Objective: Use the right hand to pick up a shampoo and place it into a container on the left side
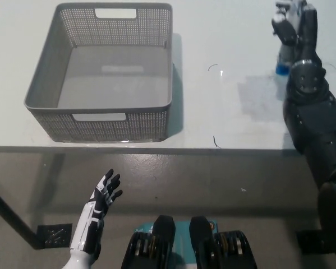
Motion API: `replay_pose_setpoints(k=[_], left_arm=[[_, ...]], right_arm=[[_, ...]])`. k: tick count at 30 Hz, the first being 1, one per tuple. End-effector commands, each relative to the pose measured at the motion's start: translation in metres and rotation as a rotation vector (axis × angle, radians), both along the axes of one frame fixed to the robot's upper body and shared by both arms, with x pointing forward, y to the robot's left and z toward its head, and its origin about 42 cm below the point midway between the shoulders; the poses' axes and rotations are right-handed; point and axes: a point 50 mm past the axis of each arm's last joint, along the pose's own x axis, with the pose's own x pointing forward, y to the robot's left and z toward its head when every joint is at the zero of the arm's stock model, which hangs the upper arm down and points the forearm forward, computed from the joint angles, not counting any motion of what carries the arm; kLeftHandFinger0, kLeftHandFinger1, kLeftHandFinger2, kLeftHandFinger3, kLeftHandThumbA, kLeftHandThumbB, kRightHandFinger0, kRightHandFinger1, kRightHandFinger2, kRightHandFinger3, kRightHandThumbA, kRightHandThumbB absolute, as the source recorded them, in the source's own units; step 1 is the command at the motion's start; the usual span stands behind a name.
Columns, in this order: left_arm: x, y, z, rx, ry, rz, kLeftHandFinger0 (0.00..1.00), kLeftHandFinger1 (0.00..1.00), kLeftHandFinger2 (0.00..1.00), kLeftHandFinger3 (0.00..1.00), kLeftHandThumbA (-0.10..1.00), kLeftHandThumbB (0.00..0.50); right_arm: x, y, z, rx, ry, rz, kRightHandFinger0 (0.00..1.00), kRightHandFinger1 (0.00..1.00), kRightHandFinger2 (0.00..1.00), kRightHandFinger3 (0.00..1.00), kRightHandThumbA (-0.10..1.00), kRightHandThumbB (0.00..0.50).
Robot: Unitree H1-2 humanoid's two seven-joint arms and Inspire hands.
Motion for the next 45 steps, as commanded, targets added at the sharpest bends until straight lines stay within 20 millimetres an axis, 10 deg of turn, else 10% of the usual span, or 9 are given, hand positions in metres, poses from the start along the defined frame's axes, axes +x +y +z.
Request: replay_pose_setpoints(k=[1,19,21,29,45], left_arm=[[0.004,0.003,0.008,-0.001,-0.040,-0.004,0.97,1.00,1.00,1.00,0.98,0.269],[0.010,-0.004,-0.003,0.029,-0.024,-0.032,0.91,1.00,1.00,1.00,0.98,0.251],[0.011,-0.007,-0.004,0.049,-0.030,-0.035,0.89,1.00,1.00,1.00,1.00,0.239],[0.016,-0.014,-0.004,0.048,-0.016,-0.060,0.90,1.00,1.00,1.00,1.00,0.263],[0.024,-0.027,-0.002,0.085,-0.052,-0.102,0.82,0.98,1.00,1.00,1.00,0.231]], right_arm=[[0.002,0.033,0.079,0.028,-0.190,0.065,0.00,0.21,0.66,0.73,-0.10,0.133],[-0.018,0.162,0.124,0.031,-0.224,0.238,0.04,0.27,0.64,0.62,-0.10,0.155],[-0.021,0.175,0.126,0.022,-0.221,0.254,0.00,0.13,0.47,0.56,-0.10,0.152],[-0.035,0.227,0.124,0.034,-0.188,0.338,0.00,0.11,0.60,0.65,-0.10,0.128],[-0.045,0.253,0.050,0.019,-0.028,0.378,0.00,0.27,0.75,0.76,-0.10,0.167]])
